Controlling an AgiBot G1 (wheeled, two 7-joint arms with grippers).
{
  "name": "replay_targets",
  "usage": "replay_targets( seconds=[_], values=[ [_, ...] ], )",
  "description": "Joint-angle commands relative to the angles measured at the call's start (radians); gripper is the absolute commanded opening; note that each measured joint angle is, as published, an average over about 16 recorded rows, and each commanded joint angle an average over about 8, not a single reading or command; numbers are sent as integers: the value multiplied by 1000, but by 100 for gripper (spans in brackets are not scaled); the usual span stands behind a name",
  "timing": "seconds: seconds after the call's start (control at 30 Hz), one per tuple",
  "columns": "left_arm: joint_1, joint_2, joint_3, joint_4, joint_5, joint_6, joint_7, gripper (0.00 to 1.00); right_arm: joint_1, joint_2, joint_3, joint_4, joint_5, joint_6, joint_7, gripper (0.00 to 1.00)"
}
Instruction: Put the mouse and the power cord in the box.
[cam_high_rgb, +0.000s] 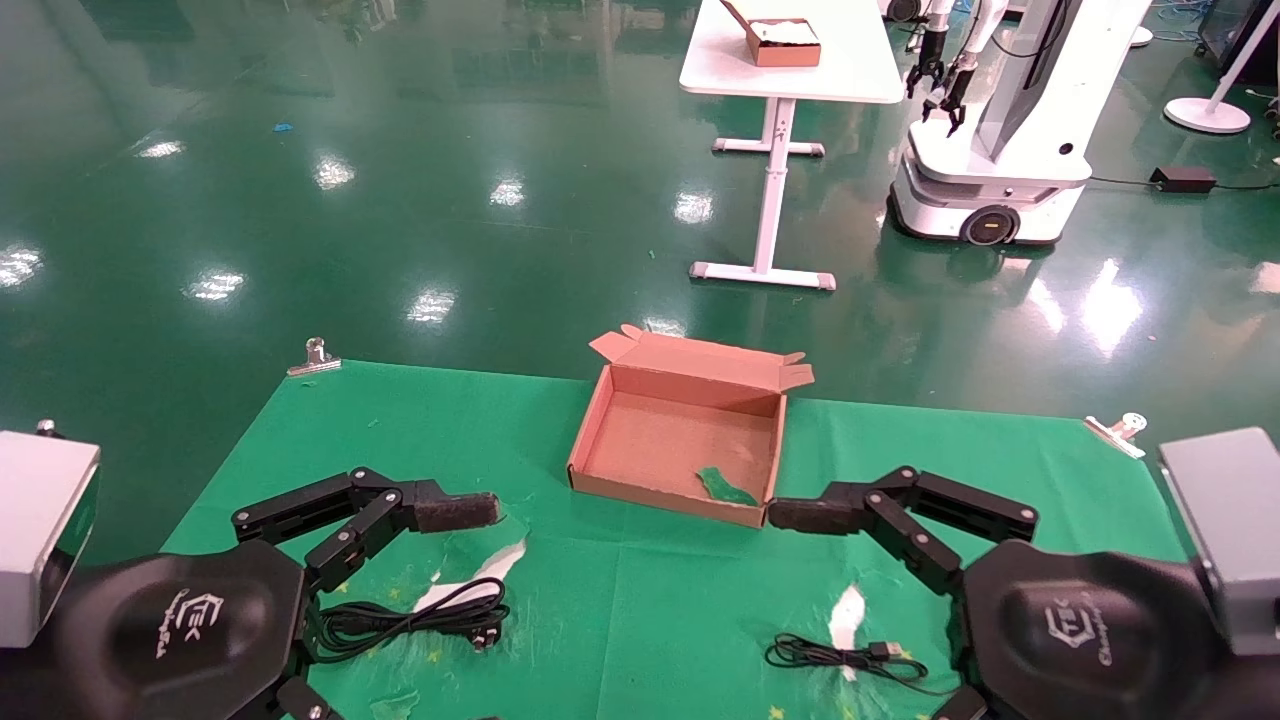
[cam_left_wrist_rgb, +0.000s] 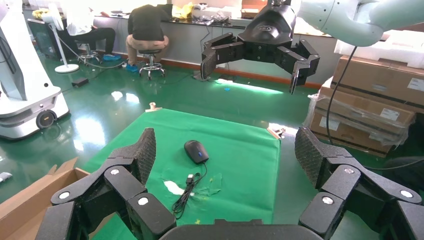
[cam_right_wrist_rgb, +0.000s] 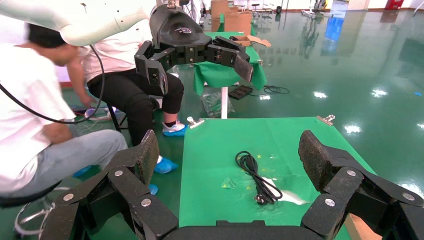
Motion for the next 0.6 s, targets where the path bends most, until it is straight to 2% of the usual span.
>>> replay_targets(
  seconds=[0.03, 0.2, 0.33, 0.47, 0.6],
  values=[
    [0, 0, 0, 0, 0, 0, 0, 100, 0, 0, 0, 0, 0, 0, 0, 100],
    [1, -3, 2, -1, 7, 1, 1, 100, 0, 1, -1, 0, -3, 0, 0, 100],
    [-5, -23, 30, -20, 89, 0, 2, 100, 3, 25, -20, 14, -59, 1, 12, 100],
    [-50, -39, 100, -51, 286, -8, -24, 100, 23, 66, -65, 41, -186, 8, 56, 100],
    [-135, -7, 185, -64, 528, -35, -72, 100, 58, 88, -112, 55, -322, 20, 100, 100]
  ],
)
